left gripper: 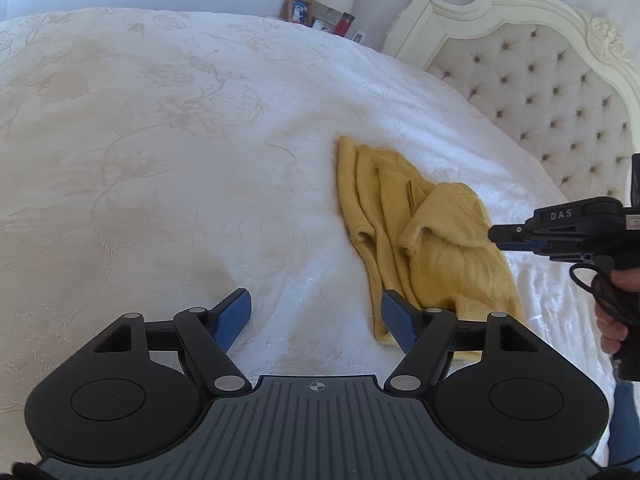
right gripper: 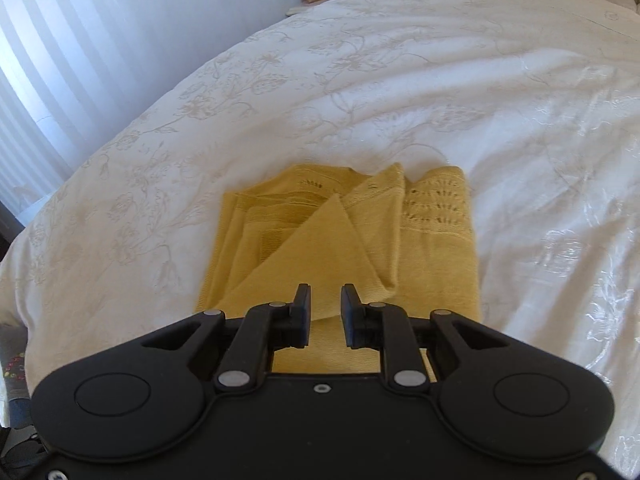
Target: Fold small clothes
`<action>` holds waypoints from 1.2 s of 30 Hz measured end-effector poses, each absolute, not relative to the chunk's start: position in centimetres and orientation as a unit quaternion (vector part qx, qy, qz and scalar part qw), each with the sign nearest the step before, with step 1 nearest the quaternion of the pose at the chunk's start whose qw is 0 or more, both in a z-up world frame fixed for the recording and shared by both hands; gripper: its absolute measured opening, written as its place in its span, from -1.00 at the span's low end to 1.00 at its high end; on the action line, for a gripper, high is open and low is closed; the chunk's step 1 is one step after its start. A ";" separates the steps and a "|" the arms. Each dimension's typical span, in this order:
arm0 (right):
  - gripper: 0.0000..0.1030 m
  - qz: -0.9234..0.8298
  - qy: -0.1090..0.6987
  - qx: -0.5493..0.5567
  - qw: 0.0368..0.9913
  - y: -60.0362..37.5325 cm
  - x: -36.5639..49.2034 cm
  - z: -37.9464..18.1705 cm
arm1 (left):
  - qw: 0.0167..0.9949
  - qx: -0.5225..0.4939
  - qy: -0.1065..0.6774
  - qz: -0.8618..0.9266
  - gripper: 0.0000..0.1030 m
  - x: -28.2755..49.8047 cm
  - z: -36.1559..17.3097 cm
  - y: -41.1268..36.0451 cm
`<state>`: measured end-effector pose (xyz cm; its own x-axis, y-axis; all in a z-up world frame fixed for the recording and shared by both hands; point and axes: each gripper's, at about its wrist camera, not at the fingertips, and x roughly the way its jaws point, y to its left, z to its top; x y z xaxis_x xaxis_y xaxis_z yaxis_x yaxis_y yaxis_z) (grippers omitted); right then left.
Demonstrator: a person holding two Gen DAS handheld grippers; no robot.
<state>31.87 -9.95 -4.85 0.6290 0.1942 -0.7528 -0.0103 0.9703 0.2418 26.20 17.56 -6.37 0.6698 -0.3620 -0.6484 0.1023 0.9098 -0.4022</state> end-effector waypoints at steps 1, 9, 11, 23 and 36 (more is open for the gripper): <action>-0.45 0.042 0.430 0.097 0.897 -10.2 31.9 -5.2 | 0.899 -0.168 0.382 -0.132 0.37 26.1 -6.3 17.4; -0.45 0.029 0.444 0.042 0.895 -9.7 33.9 -6.9 | 0.907 -0.128 0.370 -0.155 0.37 25.5 -6.1 15.4; -0.45 0.038 0.431 0.037 0.901 -8.8 35.6 -6.3 | 0.905 -0.127 0.373 -0.162 0.37 25.5 -6.3 15.1; 0.08 0.088 0.407 0.074 0.906 -7.3 37.7 -5.2 | 0.893 -0.144 0.383 -0.188 0.37 25.3 -6.9 14.5; 0.13 0.088 0.450 0.104 0.883 -6.8 38.0 -5.6 | 0.890 -0.091 0.355 -0.270 0.37 23.6 -6.8 10.4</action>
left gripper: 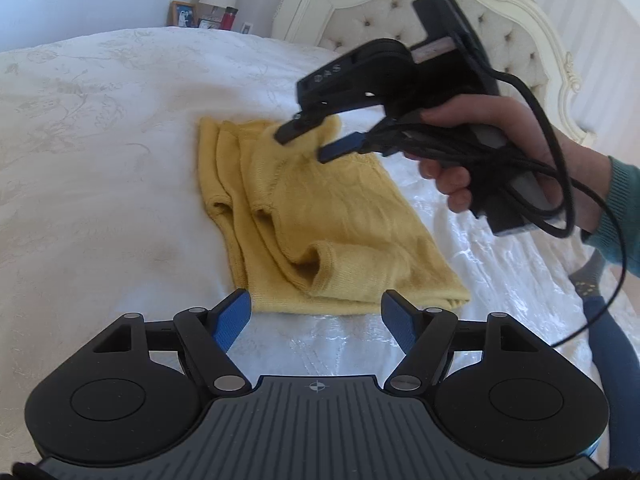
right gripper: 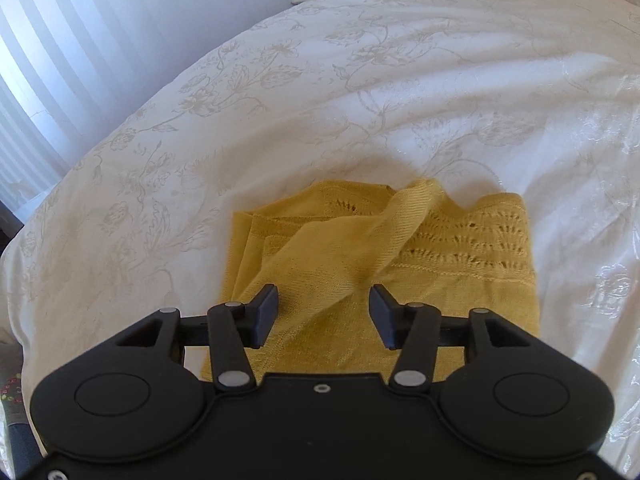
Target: Fold small clothes
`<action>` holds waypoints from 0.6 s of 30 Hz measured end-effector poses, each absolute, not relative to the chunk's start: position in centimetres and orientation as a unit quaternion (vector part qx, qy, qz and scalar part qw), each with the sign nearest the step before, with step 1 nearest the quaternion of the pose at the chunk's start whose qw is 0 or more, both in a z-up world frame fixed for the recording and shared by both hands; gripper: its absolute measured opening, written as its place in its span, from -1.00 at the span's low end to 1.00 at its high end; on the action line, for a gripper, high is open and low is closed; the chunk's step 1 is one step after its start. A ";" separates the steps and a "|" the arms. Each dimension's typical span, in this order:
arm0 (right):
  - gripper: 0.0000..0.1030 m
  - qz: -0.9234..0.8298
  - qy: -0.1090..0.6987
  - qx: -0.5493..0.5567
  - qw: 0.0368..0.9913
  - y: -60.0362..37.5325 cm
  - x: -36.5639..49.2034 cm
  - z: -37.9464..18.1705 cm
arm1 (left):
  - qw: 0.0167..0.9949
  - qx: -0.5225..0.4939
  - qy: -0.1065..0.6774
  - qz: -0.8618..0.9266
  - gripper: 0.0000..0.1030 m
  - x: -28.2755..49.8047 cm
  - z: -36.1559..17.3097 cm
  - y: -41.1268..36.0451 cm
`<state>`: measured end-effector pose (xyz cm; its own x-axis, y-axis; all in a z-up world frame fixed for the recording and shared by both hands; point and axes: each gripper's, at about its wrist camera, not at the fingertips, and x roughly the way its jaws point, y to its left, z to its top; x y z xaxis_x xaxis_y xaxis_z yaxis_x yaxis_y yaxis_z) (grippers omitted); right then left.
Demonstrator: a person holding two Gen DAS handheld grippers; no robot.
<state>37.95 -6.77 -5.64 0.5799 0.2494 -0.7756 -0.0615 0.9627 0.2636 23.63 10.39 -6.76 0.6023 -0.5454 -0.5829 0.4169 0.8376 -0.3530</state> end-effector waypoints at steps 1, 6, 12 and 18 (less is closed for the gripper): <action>0.13 0.109 0.456 0.096 0.878 -6.1 38.7 -5.9 | 0.890 -0.088 0.353 -0.275 0.37 23.6 -6.8 10.1; 0.13 0.148 0.411 0.062 0.898 -4.8 39.2 -5.2 | 0.886 -0.093 0.344 -0.296 0.37 23.2 -7.0 9.4; 0.13 0.133 0.411 0.033 0.901 -6.3 37.0 -5.6 | 0.872 -0.136 0.357 -0.305 0.37 23.9 -7.0 8.6; 0.13 0.146 0.413 0.023 0.899 -5.9 37.1 -5.3 | 0.879 -0.153 0.357 -0.277 0.37 25.1 -7.3 8.4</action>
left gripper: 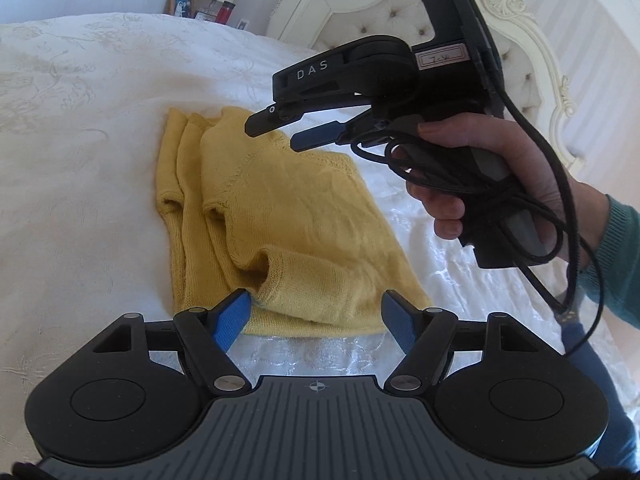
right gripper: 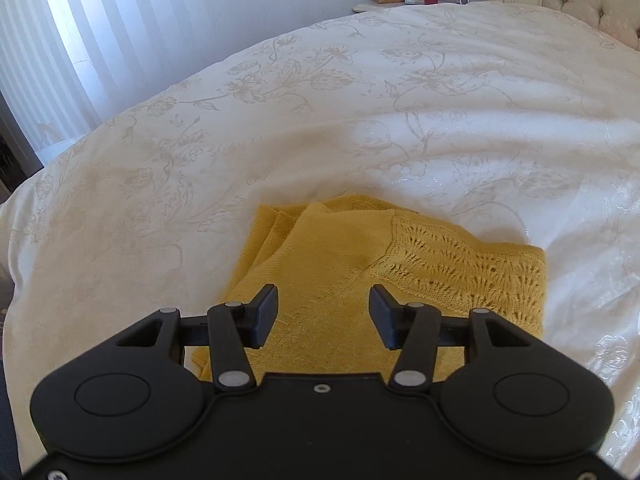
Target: Fold small clothes
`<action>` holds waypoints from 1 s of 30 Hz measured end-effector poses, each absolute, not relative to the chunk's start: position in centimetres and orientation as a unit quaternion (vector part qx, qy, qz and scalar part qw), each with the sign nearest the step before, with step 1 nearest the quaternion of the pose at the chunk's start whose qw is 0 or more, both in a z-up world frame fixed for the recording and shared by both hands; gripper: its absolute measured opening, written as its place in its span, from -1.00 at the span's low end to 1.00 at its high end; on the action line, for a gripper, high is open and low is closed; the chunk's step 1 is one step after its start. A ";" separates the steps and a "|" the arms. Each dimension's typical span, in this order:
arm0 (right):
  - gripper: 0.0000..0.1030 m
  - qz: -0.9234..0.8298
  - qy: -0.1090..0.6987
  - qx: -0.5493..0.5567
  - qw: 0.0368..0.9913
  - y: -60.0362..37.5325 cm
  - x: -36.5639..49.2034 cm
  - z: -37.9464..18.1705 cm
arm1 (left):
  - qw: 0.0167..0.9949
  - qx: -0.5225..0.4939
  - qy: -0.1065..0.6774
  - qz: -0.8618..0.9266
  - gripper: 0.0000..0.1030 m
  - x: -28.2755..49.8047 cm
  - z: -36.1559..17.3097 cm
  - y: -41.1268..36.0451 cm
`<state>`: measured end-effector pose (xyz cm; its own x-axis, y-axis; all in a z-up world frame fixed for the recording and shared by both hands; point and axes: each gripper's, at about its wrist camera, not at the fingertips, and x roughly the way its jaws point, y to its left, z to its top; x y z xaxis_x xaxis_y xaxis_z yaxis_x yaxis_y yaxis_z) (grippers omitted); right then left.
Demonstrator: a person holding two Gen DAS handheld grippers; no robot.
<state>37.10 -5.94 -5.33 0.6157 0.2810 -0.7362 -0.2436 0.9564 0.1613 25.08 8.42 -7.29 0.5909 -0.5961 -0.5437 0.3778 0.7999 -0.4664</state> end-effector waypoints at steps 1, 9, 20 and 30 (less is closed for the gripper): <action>0.13 0.150 0.413 0.022 0.898 -5.8 37.1 -5.2 | 0.876 -0.164 0.361 -0.275 0.38 25.3 -7.5 8.6; 0.13 0.156 0.410 0.018 0.898 -6.6 36.5 -5.2 | 0.861 -0.213 0.395 -0.240 0.38 26.4 -8.5 9.3; 0.20 0.159 0.417 -0.006 0.895 -6.6 37.3 -4.6 | 0.854 -0.255 0.390 -0.233 -0.31 27.8 -9.2 8.9; 0.35 0.117 0.488 -0.052 0.863 -0.5 42.4 -6.9 | 0.873 -0.213 0.373 -0.233 -0.73 27.5 -8.9 8.2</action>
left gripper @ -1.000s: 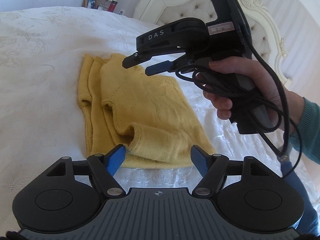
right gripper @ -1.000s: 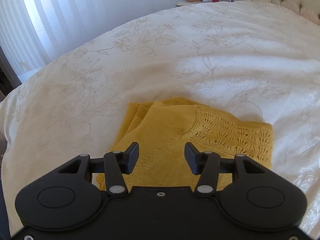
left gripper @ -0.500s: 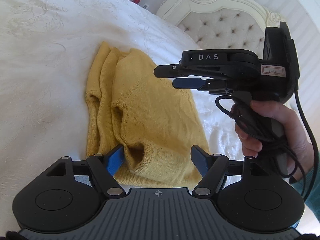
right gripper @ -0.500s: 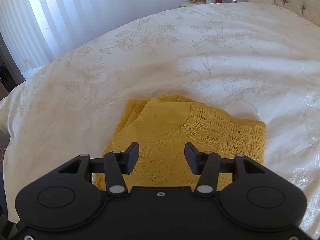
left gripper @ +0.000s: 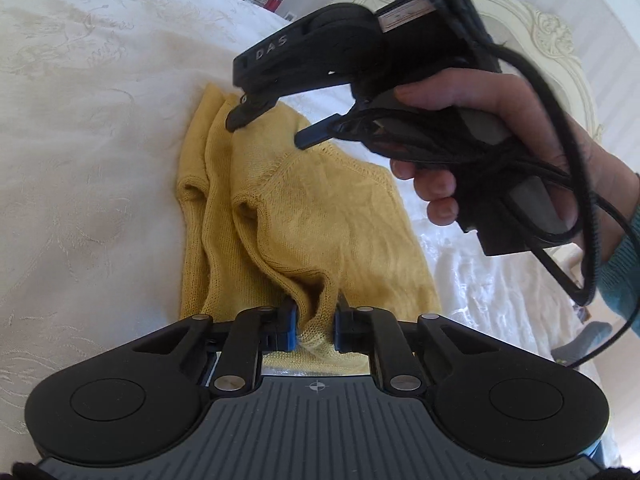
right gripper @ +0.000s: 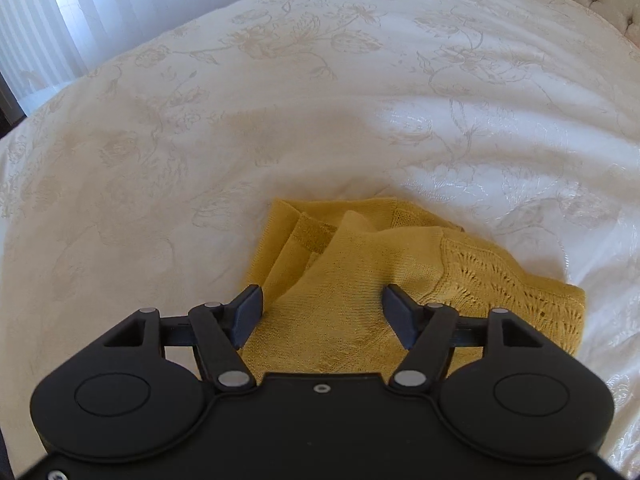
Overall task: Fold small clothes
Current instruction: 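Grasp the other side edge with the left tool, fold inward, release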
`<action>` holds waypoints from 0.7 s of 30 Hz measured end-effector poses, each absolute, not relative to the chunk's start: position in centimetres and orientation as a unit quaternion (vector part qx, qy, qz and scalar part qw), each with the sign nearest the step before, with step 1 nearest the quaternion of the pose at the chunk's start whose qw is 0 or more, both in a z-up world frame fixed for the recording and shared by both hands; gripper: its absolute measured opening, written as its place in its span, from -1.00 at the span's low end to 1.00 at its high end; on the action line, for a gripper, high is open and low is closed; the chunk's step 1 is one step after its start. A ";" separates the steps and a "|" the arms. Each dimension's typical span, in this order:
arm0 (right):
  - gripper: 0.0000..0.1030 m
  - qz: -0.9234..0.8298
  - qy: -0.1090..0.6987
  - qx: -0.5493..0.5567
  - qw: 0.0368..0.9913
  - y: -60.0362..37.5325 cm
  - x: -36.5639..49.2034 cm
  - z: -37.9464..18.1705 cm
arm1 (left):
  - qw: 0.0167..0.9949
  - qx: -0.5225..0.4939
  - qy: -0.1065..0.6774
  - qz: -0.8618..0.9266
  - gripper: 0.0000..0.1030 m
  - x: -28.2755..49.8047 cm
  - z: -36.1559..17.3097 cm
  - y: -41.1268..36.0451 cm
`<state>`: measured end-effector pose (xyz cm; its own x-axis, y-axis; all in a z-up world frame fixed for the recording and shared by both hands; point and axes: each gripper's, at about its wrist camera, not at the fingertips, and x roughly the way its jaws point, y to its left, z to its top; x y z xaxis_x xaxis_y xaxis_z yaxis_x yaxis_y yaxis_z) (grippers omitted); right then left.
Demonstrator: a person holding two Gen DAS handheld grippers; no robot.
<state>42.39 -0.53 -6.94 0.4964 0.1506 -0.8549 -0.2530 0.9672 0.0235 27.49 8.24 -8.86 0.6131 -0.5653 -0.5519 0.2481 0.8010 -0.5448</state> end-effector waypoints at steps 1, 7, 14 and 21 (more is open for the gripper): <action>0.31 0.108 0.494 -0.068 0.860 -0.1 42.5 -7.4 | 0.874 -0.209 0.371 -0.233 -0.75 27.5 -8.8 8.2; -0.62 0.097 0.484 -0.070 0.867 -1.1 41.5 -7.4 | 0.894 -0.189 0.343 -0.217 -0.84 26.6 -7.8 8.1; -0.56 0.138 0.435 -0.017 0.889 -1.4 40.4 -4.3 | 0.910 -0.179 0.324 -0.186 -0.84 24.4 -7.1 10.0; -0.01 0.189 0.453 0.022 0.871 -0.5 40.9 -6.6 | 0.892 -0.207 0.364 -0.172 -0.77 25.3 -8.3 11.7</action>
<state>40.86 -0.48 -6.65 0.5189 0.3491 -0.7803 -0.3090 0.9277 0.2095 25.32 11.65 -8.29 0.6761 -0.4572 -0.5778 0.1557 0.8552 -0.4944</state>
